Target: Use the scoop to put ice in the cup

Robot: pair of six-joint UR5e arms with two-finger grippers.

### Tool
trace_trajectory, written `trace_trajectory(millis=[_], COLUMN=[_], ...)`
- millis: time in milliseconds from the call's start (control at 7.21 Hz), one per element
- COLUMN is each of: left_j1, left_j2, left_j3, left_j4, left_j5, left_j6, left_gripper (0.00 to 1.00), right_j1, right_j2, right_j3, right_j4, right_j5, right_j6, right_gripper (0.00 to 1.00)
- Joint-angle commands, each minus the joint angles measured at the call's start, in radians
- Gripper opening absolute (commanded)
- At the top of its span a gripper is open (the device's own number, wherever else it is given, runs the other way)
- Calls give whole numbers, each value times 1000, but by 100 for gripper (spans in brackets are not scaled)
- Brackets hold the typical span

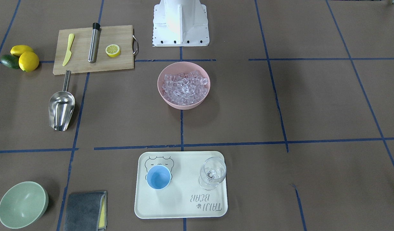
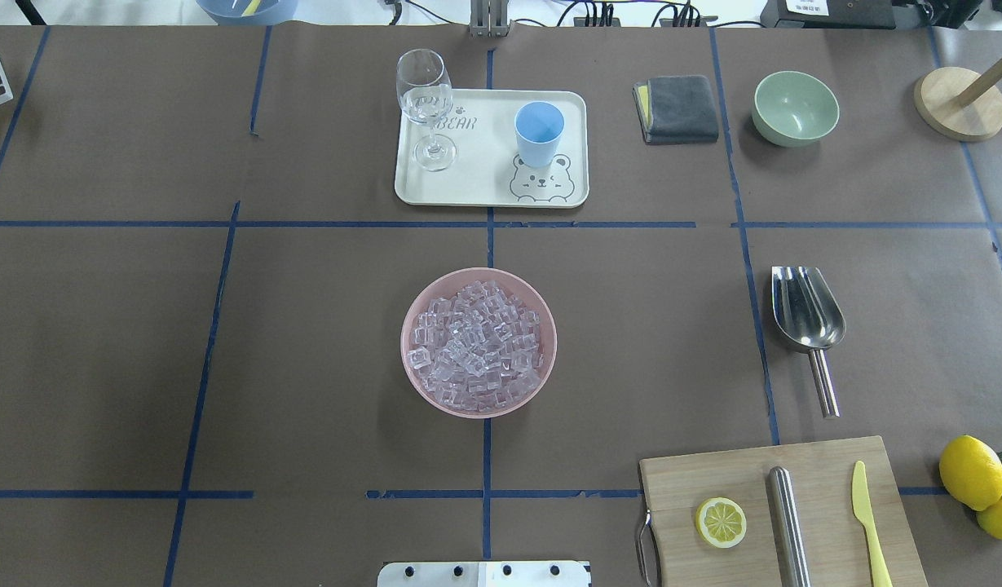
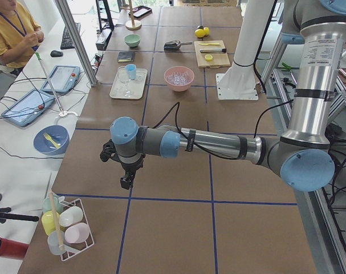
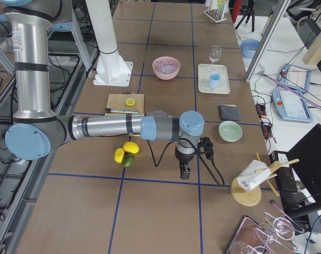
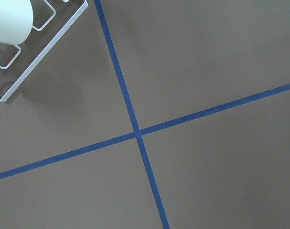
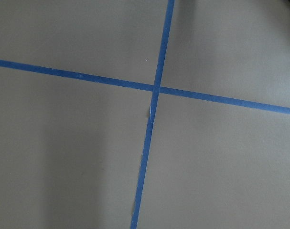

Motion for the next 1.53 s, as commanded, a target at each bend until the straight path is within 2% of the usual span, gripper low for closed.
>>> trace_trajectory(millis=[0, 693, 1109, 1387], left_j1=[6, 9, 9, 8], left_j2=[-5, -8, -41, -71], left_j3=[-2, -21, -35, -90], left_j4=[2, -2, -28, -61], left_j5=[6, 9, -6, -3], left_j6=[0, -3, -6, -6], left_gripper=[100, 100, 100, 100], right_j1=[0, -3, -20, -37], right_j2=[0, 6, 8, 25], right_j3=[-1, 7, 50, 53], right_j4=[0, 2, 2, -2], right_j5=[0, -2, 0, -2], right_j6=[0, 0, 2, 5], right_gripper=[100, 100, 100, 100])
